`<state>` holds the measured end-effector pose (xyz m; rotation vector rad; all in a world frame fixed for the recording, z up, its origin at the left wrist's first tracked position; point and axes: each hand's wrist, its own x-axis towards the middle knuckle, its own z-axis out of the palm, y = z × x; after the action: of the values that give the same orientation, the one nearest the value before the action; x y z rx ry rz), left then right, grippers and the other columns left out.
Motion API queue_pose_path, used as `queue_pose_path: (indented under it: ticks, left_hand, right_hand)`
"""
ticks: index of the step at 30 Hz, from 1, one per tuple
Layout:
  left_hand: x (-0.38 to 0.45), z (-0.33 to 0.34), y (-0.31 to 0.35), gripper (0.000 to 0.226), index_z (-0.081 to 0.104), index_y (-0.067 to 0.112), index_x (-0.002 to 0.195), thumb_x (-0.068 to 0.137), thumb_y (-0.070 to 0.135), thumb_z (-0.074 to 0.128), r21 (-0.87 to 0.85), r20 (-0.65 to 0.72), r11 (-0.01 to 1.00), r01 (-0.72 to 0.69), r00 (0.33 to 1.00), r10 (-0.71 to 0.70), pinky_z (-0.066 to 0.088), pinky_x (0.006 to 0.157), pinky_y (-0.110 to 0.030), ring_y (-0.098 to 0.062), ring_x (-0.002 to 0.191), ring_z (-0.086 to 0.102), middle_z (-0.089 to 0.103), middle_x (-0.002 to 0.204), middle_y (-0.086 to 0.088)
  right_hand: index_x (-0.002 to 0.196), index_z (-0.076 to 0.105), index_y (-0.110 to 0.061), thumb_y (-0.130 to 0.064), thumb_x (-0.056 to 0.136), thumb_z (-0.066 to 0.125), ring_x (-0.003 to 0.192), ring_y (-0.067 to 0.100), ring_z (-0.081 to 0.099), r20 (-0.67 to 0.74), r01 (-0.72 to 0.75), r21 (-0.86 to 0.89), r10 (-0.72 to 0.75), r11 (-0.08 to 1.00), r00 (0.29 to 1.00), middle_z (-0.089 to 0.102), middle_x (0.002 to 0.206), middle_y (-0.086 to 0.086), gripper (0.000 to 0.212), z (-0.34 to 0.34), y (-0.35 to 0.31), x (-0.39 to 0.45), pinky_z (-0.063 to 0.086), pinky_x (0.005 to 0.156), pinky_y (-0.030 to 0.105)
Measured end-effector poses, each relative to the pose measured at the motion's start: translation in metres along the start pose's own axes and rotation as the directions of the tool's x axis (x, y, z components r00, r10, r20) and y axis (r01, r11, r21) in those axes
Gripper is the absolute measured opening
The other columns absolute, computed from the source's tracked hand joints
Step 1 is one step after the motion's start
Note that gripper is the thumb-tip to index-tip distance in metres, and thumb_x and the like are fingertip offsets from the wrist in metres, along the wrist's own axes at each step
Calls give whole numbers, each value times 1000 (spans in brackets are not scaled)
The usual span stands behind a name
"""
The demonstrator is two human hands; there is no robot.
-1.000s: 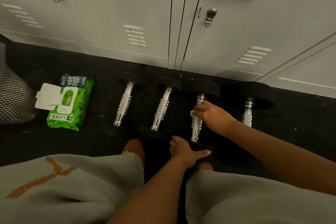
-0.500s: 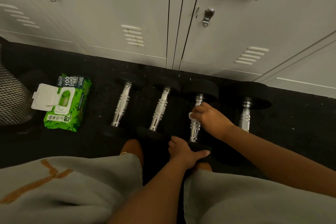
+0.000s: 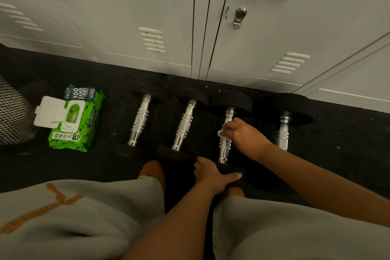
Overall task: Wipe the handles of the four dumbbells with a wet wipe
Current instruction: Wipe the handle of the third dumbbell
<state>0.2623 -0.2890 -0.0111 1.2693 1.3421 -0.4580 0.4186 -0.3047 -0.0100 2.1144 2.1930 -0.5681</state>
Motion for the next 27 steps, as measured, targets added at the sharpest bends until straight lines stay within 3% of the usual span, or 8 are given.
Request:
queue_pose_path:
  ticks: [3,6,8,10,14,18,23,27]
  left_hand:
    - [-1,0,0,119,6,5,147,65,45,83,12,-1,1000,1,1000,-1,31,114,-41,-30,142,20,16,152,-13]
    - [0,-1,0,119,5,4,147,66,45,82,17,4,1000,3,1000,-3,31,114,-41,-30,142,20,15,152,-13]
    - [0,-1,0,119,5,4,147,66,45,82,14,3,1000,-1,1000,1,30,114,-41,-31,142,20,15,152,-13]
    - [-1,0,0,120,5,4,147,66,46,82,16,3,1000,-4,1000,4,30,115,-41,-31,142,20,15,152,-14]
    - [-1,-1,0,120,4,5,148,66,46,82,25,1,1000,-3,1000,3,31,114,-42,-31,142,20,15,153,-14]
    - [-1,0,1,120,5,4,148,66,46,83,23,-6,1000,-1,1000,1,31,114,-42,-31,142,20,15,153,-13]
    - [1,-1,-1,123,1,4,149,66,48,82,36,4,999,11,1000,-11,30,114,-42,-32,143,17,11,155,-14]
    - [0,0,1,122,2,5,148,66,46,82,33,-3,999,11,1000,-11,31,114,-43,-32,143,18,12,154,-14]
  right_hand:
    - [114,67,-11,4,75,69,102,25,59,40,3,20,-3,1000,999,64,113,10,42,3,-6,-7,54,80,29]
    - [127,58,-15,-2,87,57,117,23,50,81,70,0,-70,998,994,56,127,8,42,-3,-5,-6,52,90,32]
    - [133,52,-15,-3,92,50,123,22,44,62,15,3,-15,1000,998,50,134,7,43,-6,-2,-1,47,96,30]
    - [132,52,-14,-3,92,49,122,21,44,48,-12,-3,12,1000,999,50,134,7,42,-6,-8,-2,45,98,27]
    - [131,53,-14,-2,93,46,122,23,43,129,117,-3,-115,993,985,51,131,8,41,-5,-18,-11,43,98,28]
    - [134,49,-16,-4,94,45,124,19,40,112,23,-32,-19,999,993,46,134,5,43,-9,-13,-2,42,100,27]
    - [132,52,-15,-4,94,45,120,20,41,218,140,15,-140,990,966,48,130,5,40,-6,-23,-13,45,92,26]
    - [134,49,-19,-4,94,44,123,19,39,177,89,-19,-84,996,981,45,135,3,43,-8,-17,-5,44,98,28]
